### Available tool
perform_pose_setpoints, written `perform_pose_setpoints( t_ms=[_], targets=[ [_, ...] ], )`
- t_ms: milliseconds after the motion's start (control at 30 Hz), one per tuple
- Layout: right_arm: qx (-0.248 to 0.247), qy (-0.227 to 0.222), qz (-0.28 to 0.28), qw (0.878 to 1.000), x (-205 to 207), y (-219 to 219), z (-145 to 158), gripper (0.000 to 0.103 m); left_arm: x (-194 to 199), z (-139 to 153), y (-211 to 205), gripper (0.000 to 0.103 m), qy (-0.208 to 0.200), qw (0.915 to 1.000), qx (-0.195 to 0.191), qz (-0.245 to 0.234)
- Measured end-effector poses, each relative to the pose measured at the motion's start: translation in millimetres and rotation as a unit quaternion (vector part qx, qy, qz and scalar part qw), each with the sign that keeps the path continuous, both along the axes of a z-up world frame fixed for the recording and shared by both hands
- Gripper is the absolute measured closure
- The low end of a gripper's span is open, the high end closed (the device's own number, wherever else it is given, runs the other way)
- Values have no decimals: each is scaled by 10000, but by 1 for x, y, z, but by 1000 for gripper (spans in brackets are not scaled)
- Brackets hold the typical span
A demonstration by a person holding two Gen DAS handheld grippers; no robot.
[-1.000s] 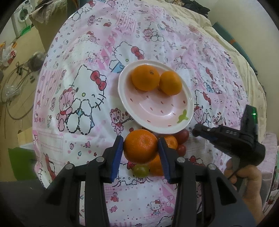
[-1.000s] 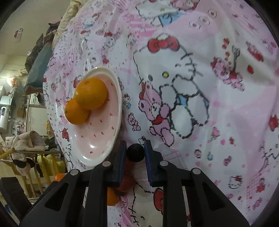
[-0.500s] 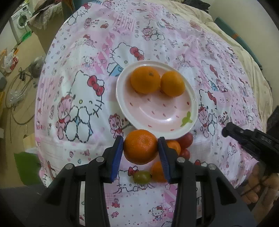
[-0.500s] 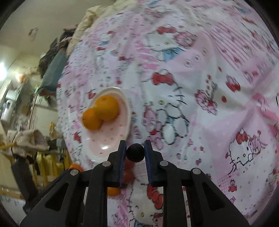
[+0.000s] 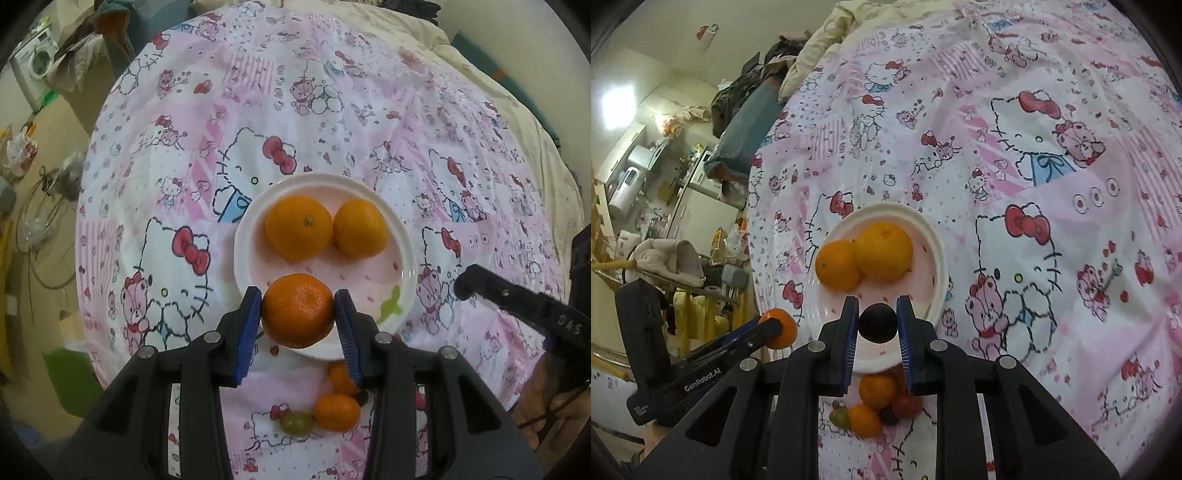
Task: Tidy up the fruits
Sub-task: 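Lower the tangerine onto the plate with the left gripper while the right drops the plum there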
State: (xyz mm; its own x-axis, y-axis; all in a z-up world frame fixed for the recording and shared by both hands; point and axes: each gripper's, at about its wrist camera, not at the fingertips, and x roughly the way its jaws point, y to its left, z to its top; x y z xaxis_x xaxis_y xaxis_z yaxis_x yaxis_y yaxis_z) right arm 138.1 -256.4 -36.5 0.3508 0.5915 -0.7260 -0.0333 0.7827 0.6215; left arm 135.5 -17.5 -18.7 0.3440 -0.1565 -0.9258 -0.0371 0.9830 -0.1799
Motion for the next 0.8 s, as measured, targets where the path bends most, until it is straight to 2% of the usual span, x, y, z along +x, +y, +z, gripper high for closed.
perform_pose_setpoints(
  t_ms=[133, 333, 567, 800],
  targets=[
    [2, 129, -27, 9999, 14, 4, -14, 81, 10, -5, -6, 67, -11, 9999, 75, -78],
    [-117, 254, 147, 9995, 30, 10, -31, 81, 23, -33, -17, 67, 147, 9989, 379, -230],
    [-18, 412, 191, 9990, 31, 12, -46, 81, 23, -48, -28, 66, 77, 9985, 350, -418],
    [47, 518, 173, 9985, 34, 17, -50, 80, 29, -53, -24, 66, 141, 9987, 346, -337]
  ],
)
